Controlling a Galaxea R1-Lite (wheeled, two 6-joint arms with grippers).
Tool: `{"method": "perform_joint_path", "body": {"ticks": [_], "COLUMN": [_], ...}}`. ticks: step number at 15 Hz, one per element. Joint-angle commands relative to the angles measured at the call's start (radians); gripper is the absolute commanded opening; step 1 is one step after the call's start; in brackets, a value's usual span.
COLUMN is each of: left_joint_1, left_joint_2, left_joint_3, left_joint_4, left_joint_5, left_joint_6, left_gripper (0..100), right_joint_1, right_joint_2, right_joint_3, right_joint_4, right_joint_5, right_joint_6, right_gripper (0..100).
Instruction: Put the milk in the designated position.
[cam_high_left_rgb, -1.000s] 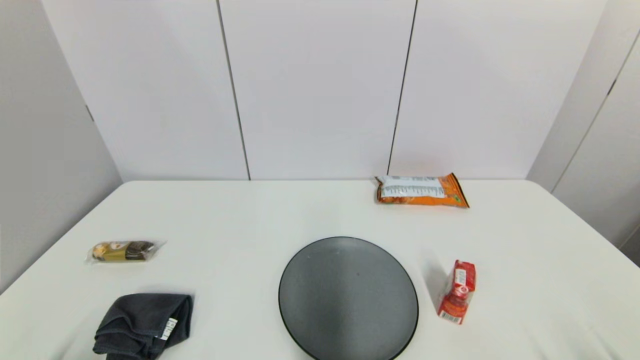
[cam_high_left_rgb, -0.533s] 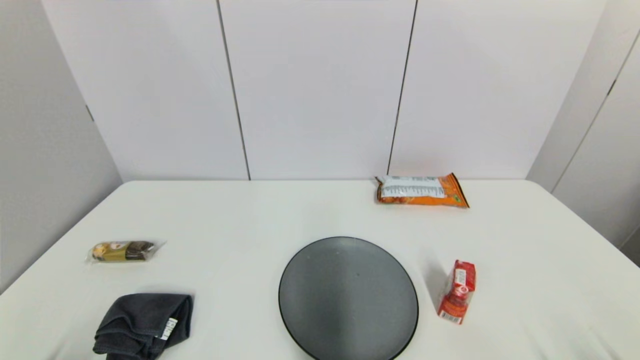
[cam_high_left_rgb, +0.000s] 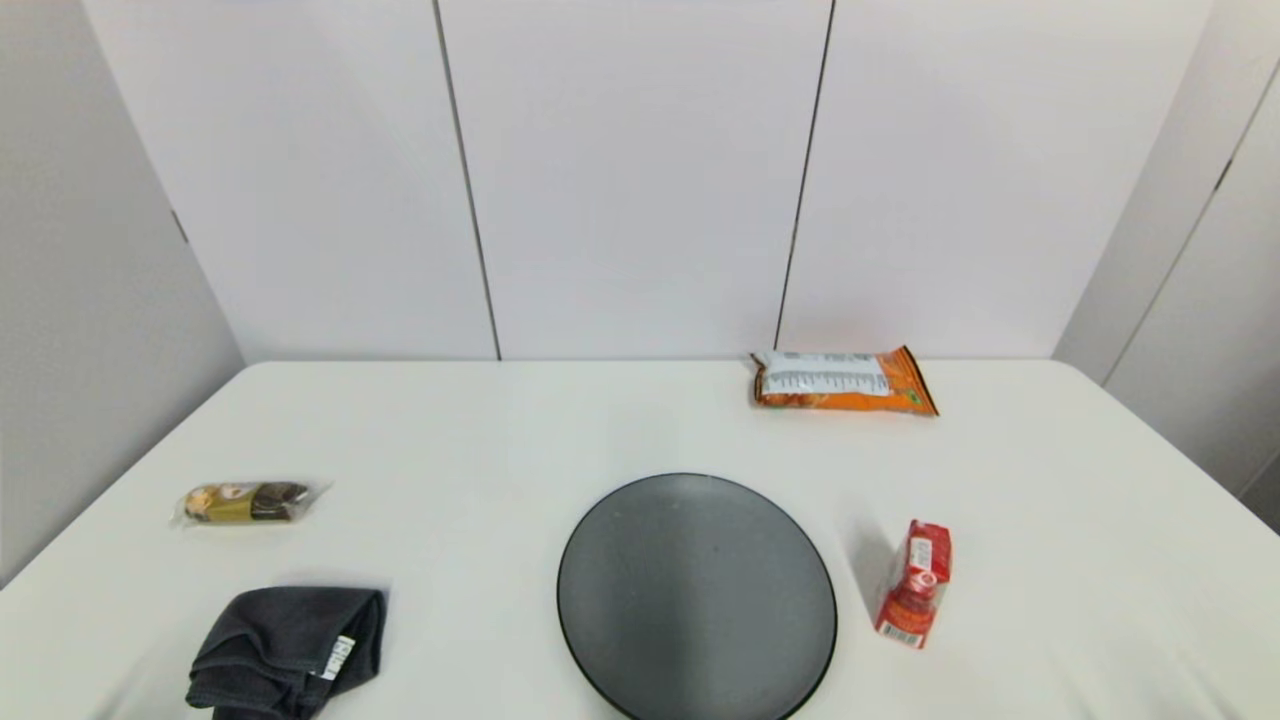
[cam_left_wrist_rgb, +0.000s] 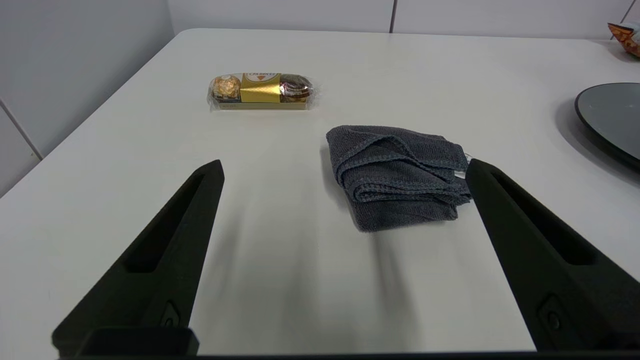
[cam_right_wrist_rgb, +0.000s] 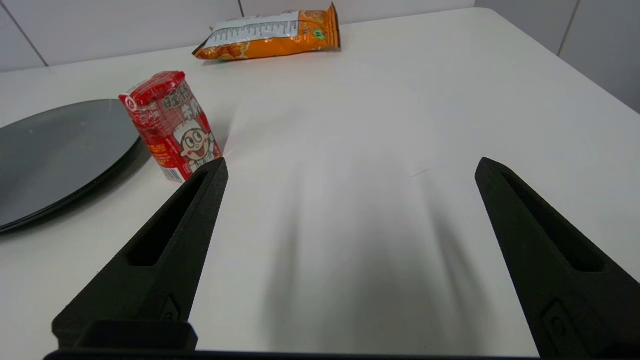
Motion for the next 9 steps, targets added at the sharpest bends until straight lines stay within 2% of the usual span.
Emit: {"method": "perform_joint_path", "body": {"ticks": [1, 9], "left_joint_1": [0.000, 0.000], "left_joint_2": [0.001, 0.001], "left_joint_3": [0.000, 0.000], "left_joint_4": [-0.001, -0.001], "left_joint_5": [0.000, 0.000], "left_joint_6": [-0.001, 0.001], "left_gripper": [100, 100], "right_joint_1": [0.000, 0.000], "right_joint_2": [0.001, 0.001], "right_joint_3": [0.000, 0.000], "right_joint_4": [0.000, 0.000], "right_joint_5": [-0.003, 0.000], "right_joint_6": [0.008, 0.005], "right_gripper": [100, 100]}}
